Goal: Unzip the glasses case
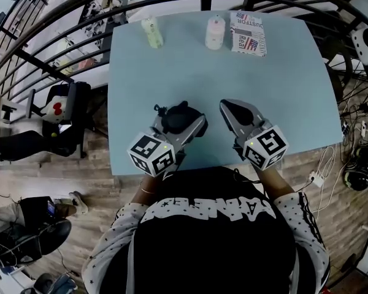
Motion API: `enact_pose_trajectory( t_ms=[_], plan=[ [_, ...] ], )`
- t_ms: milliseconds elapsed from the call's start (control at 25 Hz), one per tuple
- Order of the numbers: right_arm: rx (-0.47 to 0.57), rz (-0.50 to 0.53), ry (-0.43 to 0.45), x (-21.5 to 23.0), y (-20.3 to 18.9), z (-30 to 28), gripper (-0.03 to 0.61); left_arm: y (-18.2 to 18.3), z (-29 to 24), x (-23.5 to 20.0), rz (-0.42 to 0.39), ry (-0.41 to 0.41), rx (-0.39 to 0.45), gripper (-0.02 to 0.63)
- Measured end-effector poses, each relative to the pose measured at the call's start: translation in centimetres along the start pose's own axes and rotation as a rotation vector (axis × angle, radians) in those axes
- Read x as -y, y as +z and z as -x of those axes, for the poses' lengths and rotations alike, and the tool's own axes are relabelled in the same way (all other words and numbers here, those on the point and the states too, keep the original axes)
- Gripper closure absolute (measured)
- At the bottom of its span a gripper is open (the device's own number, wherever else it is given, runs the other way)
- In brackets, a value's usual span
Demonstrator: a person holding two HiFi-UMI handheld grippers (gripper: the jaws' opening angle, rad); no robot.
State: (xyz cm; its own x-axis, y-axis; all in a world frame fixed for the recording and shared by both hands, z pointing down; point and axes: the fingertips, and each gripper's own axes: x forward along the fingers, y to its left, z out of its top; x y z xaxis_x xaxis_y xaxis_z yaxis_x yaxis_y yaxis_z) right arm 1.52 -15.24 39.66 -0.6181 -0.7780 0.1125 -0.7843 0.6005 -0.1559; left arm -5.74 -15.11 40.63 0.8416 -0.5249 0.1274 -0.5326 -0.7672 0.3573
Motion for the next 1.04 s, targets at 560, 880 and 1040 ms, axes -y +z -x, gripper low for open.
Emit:
enact_pose_trajectory(
  t_ms=[560,880,1040],
  plan=[
    [-0.009,-0.014,0.024,0.08,-0.26,-0.21,0.574,0.28,0.35,-0.06,-0.02,0.031,-0.002,0.614],
    [-0.016,-0.016,0.036,-0.25,-0.6,-0.38,0.574,0.02,0.62,-0.16,-0.013,0.034,-0.008,0.614],
    [-0.018,-0.016,0.037,-0.36,-0.77,-0.23,0.575,-0.26,0.71,-0.07,-0.015,0.039,-0.014,0.614]
  ],
)
